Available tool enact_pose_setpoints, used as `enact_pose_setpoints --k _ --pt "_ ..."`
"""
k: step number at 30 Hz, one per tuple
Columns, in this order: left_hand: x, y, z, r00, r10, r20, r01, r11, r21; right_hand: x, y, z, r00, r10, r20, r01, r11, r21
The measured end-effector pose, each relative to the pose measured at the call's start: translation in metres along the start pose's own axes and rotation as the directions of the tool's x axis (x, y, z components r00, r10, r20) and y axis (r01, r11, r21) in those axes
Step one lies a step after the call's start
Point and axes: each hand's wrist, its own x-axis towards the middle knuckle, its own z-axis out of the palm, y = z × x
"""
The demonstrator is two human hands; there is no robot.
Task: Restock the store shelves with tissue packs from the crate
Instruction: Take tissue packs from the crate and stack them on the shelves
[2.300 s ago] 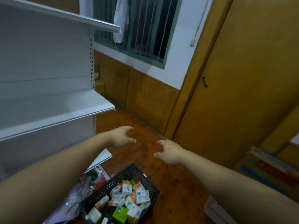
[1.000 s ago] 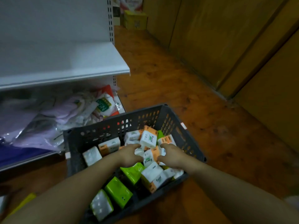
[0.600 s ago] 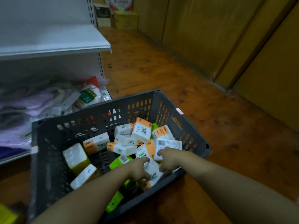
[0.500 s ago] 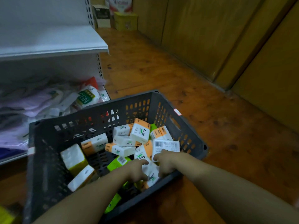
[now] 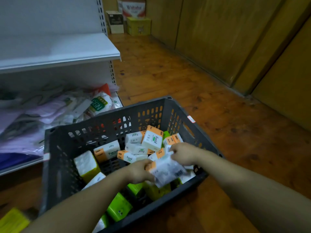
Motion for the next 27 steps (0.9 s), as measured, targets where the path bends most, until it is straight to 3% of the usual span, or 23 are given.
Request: enact_pose_setpoints --k 5,8,14,19,27 --pt "-0.016 0.028 -0.045 0.988 0.024 -0.156 -0.094 0.882 -0.461 -0.012 -0.013 -0.038 0.984 0.043 -0.175 0.036 0.904 0.426" --pt "-0.036 0.045 -0.076 0.956 0.055 -0.289 -0.204 0.831 -0.518 -0.013 -0.033 -0.05 0.937 0.057 -0.346 0.159 0.812 0.562" --pt "-0.087 0.064 -0.137 0.878 0.102 -0.467 -0.337 0.825 -0.453 -0.024 -0.096 -0.08 0.881 -0.033 -0.471 0.325 0.767 0.553" --pt "-0.155 0.075 -0.206 0.704 0.205 -0.68 -0.408 0.901 -0.151 -0.039 -0.175 -0.117 0.771 -0.061 -0.634 0.462 0.739 0.491" --pt "-0.254 0.053 -0.295 0.536 0.256 -0.804 -0.446 0.895 -0.012 -0.06 -0.304 -0.144 0.653 -0.224 -0.723 0.63 0.691 0.355"
